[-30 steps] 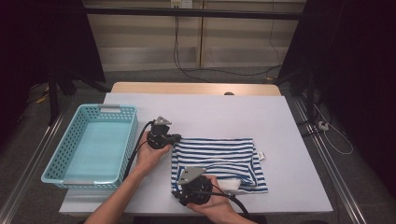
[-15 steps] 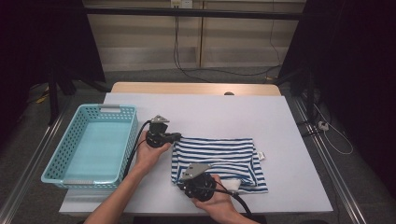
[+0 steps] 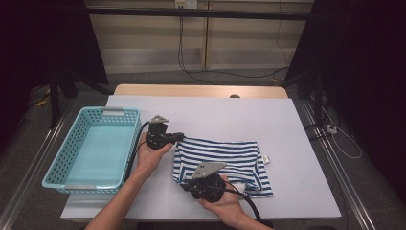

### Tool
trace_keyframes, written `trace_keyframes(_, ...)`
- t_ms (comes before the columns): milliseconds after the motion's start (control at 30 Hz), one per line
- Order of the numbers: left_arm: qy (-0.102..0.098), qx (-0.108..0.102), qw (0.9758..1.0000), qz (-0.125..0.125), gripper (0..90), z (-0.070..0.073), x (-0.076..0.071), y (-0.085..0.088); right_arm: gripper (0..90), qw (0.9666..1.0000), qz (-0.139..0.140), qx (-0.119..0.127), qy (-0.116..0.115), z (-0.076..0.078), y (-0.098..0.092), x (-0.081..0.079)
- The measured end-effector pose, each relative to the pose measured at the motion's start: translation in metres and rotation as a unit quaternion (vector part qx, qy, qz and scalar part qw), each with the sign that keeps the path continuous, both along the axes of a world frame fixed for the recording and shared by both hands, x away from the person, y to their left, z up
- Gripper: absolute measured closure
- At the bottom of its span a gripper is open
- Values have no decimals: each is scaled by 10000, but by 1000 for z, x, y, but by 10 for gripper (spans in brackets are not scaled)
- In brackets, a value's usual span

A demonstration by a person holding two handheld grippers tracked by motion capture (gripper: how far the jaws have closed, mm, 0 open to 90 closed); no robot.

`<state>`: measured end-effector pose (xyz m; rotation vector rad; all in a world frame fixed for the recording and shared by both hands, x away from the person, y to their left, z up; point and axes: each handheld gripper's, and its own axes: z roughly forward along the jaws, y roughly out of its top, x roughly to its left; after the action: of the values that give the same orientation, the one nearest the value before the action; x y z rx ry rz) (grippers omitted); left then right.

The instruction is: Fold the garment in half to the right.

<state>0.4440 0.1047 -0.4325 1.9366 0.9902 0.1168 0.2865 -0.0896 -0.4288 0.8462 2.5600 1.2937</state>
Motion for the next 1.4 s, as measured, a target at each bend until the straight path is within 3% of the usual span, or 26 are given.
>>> trace_keyframes(100,57,1,10000,-17,874,2,0,2,842,9999,-31,82,48,3,0,-1)
trace_keyframes(267,-136,61,9999,27,874,12,-3,2,842,9997,9,225,9,7,-2,0)
trace_keyframes(300,-87,-1,10000,1,874,14,-3,3,842,9996,-25,279,54,8,-2,0)
trace_keyframes(433,-196,17,9998,17,874,19,0,3,843,9993,-9,367,-41,11,-3,2)
trace_keyframes(567,-150,-111,9998,54,874,26,-1,1,844,9988,-10,457,-152,15,-4,1)
trace_keyframes(633,-253,-14,9997,17,874,29,0,2,844,9987,5,476,-195,17,-4,2)
trace_keyframes(700,-246,-106,9996,38,874,32,0,3,844,9985,-10,508,-194,18,-4,2)
trace_keyframes(867,-302,104,9995,36,874,42,4,6,844,9978,28,609,-247,27,-2,6)
trace_keyframes(933,-314,0,9994,113,874,45,4,6,844,9973,56,670,-300,29,0,8)
trace_keyframes(967,-348,144,9993,10,874,47,6,8,844,9972,59,677,-311,30,1,8)
trace_keyframes(1000,-310,9,9994,119,874,47,6,7,844,9971,64,683,-333,31,2,9)
trace_keyframes(1067,-252,-42,9996,152,874,47,7,9,844,9968,56,713,-352,33,3,10)
trace_keyframes(1400,-322,-52,9991,277,874,51,14,16,845,9954,-5,868,-400,43,8,16)
